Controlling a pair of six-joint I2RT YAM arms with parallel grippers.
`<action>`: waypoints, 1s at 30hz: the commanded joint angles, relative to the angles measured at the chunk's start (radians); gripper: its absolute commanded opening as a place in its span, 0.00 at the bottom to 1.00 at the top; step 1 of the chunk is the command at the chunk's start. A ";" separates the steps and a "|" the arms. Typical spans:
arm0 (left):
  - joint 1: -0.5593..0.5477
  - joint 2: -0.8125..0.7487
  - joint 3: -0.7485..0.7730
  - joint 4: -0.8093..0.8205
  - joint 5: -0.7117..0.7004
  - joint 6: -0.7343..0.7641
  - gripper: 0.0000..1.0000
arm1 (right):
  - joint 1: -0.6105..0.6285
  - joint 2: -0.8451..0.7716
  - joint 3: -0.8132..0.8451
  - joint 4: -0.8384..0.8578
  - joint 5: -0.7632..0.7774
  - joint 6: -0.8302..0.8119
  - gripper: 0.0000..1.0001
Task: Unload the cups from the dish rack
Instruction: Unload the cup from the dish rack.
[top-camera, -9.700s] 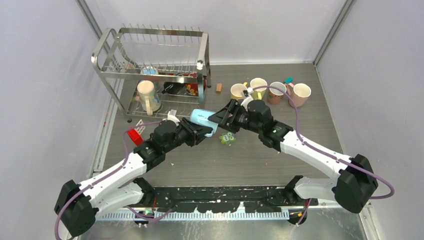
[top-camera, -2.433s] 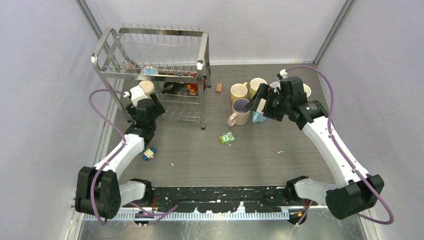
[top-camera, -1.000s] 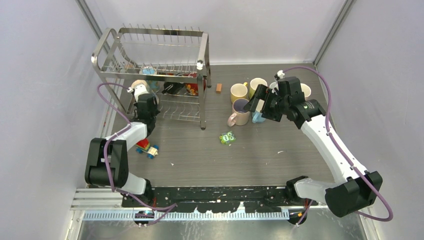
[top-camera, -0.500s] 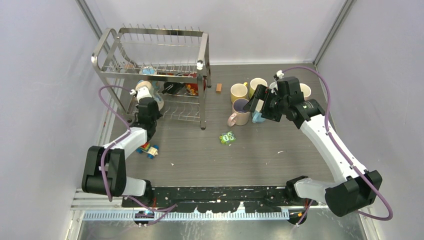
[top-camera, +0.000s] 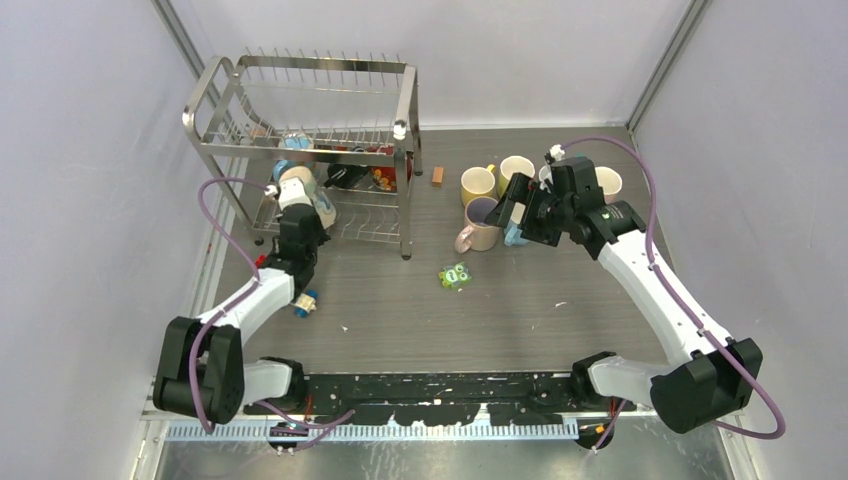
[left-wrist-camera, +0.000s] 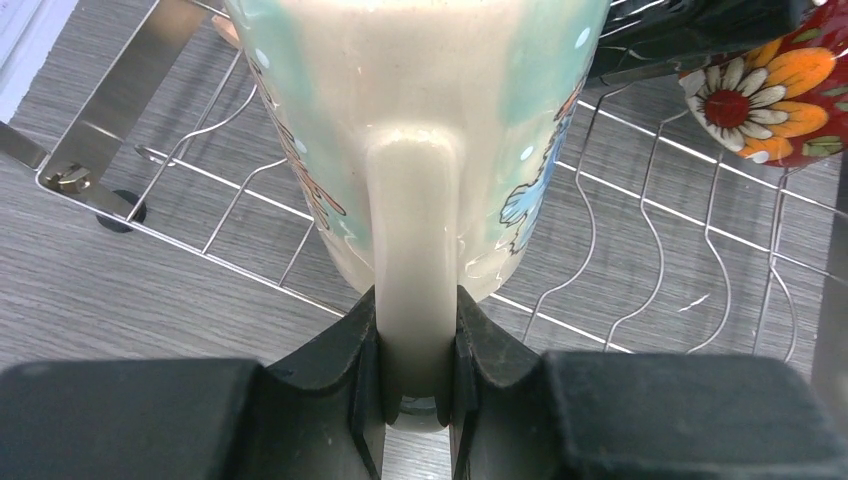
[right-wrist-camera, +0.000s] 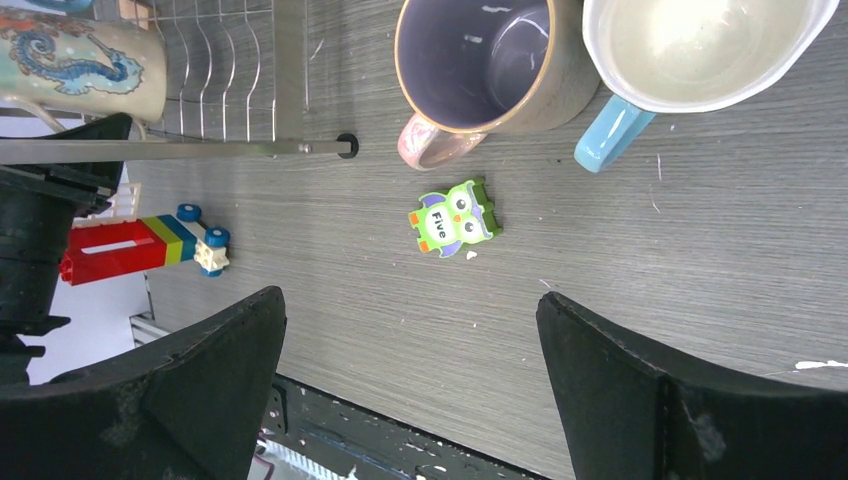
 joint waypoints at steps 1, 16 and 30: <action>-0.016 -0.103 0.021 0.148 -0.063 0.020 0.00 | 0.005 -0.023 -0.009 0.041 0.008 0.011 1.00; -0.088 -0.246 0.003 0.031 -0.129 -0.026 0.00 | 0.007 -0.036 -0.037 0.072 0.001 0.024 1.00; -0.212 -0.364 0.000 -0.197 -0.244 -0.184 0.00 | 0.020 -0.059 -0.083 0.117 -0.014 0.048 1.00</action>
